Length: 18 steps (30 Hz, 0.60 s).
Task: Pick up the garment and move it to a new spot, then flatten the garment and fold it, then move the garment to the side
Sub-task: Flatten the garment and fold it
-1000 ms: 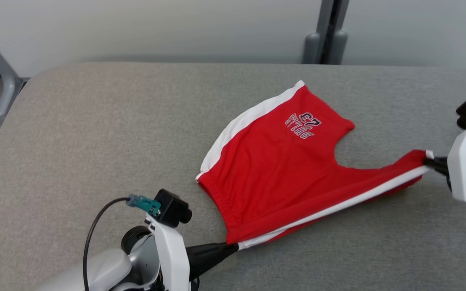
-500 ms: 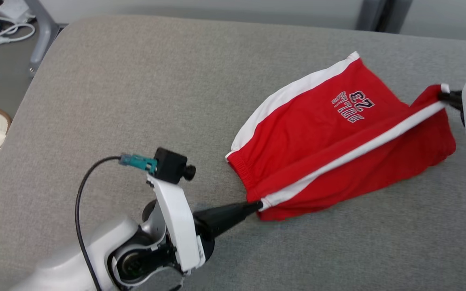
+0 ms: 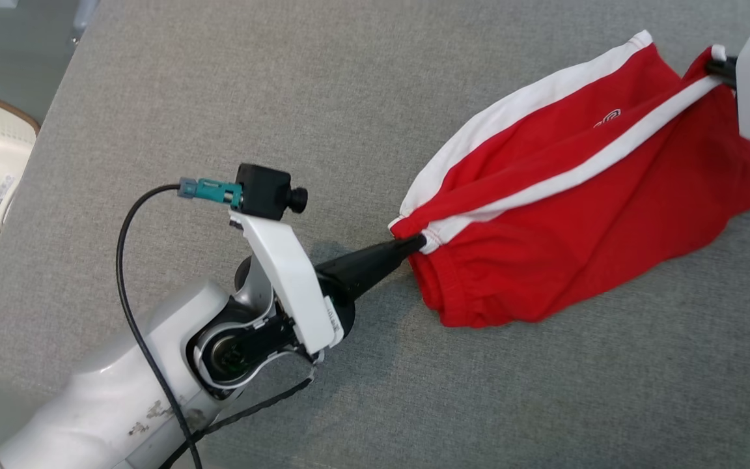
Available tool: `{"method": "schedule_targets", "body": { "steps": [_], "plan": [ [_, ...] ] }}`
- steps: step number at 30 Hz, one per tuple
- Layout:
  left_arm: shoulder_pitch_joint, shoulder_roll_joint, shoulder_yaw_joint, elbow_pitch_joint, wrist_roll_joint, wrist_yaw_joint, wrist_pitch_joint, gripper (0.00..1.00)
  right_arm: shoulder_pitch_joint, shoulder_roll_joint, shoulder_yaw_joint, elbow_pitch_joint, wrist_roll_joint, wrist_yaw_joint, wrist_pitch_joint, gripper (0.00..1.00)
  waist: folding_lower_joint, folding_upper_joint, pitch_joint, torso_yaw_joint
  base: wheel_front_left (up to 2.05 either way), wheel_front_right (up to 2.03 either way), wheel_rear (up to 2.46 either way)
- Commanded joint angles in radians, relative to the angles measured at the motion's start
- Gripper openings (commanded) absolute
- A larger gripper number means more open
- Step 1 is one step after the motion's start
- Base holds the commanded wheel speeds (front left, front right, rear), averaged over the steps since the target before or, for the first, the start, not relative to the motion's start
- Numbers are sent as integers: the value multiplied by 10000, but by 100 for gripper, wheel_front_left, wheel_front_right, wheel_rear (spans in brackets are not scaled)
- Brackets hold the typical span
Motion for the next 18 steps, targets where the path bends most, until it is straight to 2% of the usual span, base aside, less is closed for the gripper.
{"method": "schedule_targets", "body": {
  "steps": [1,9,18],
  "plan": [
    [-228,-126,145,176,-58,-18,-99,0,-274,34,16,218,-131,-7,-186,0,0,0,217,138,0,0,0],
    [-432,-678,424,638,38,-18,-351,0,-969,252,202,1162,-267,-7,-795,0,0,0,600,479,0,0,0],
    [-316,-949,546,997,96,-18,-586,0,-1345,418,384,2125,-298,-7,-1556,0,0,0,733,710,0,0,0]
  ]
}}
